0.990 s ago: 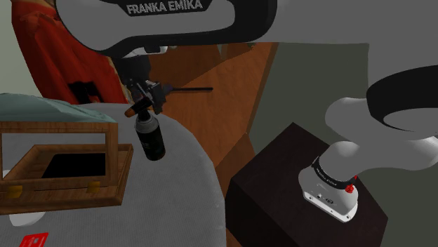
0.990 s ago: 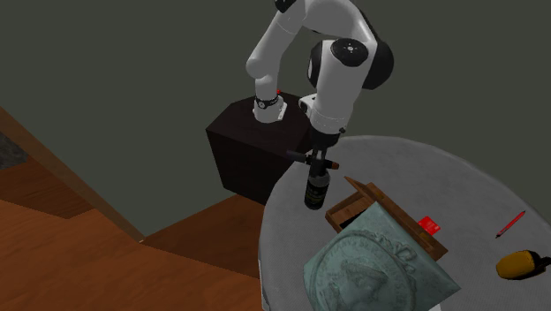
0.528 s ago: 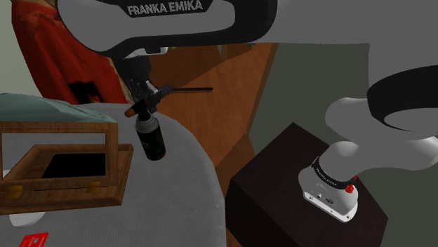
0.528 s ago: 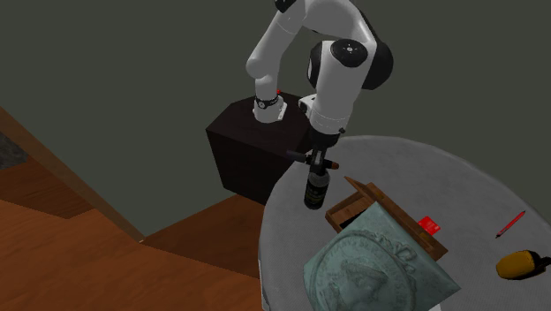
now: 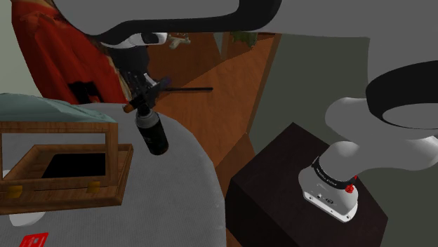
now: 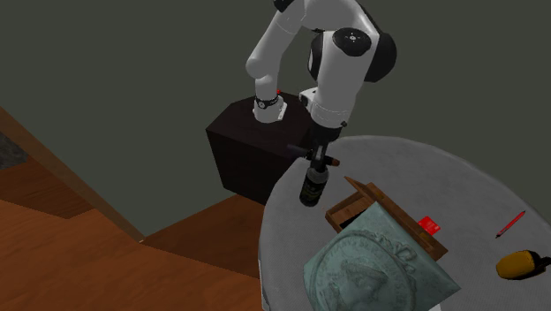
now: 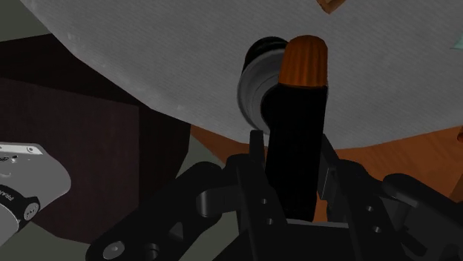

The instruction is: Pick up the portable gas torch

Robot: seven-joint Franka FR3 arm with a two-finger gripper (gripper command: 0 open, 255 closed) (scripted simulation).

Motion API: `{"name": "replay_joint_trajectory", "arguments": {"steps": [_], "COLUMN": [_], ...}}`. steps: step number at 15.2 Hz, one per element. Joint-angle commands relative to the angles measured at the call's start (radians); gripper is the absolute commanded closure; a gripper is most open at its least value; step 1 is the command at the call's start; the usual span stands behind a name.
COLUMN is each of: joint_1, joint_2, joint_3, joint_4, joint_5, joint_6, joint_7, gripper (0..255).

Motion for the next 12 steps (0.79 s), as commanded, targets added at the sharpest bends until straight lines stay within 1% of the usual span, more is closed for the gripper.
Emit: {"name": "replay_joint_trajectory", "arguments": {"steps": [1, 10, 12], "joint_1": [-0.005, -0.053, -0.054], "joint_2": [0.004, 0.008, 0.008], "joint_3": [-0.002, 0.000, 0.000], "joint_4": [0.025, 0.161, 0.163], "joint_5": [-0.004, -0.012, -0.012], "joint_6": [-0.024, -0.145, -0.147], "joint_7": [0.004, 0.017, 0.018], "gripper": [255, 255, 255]}}
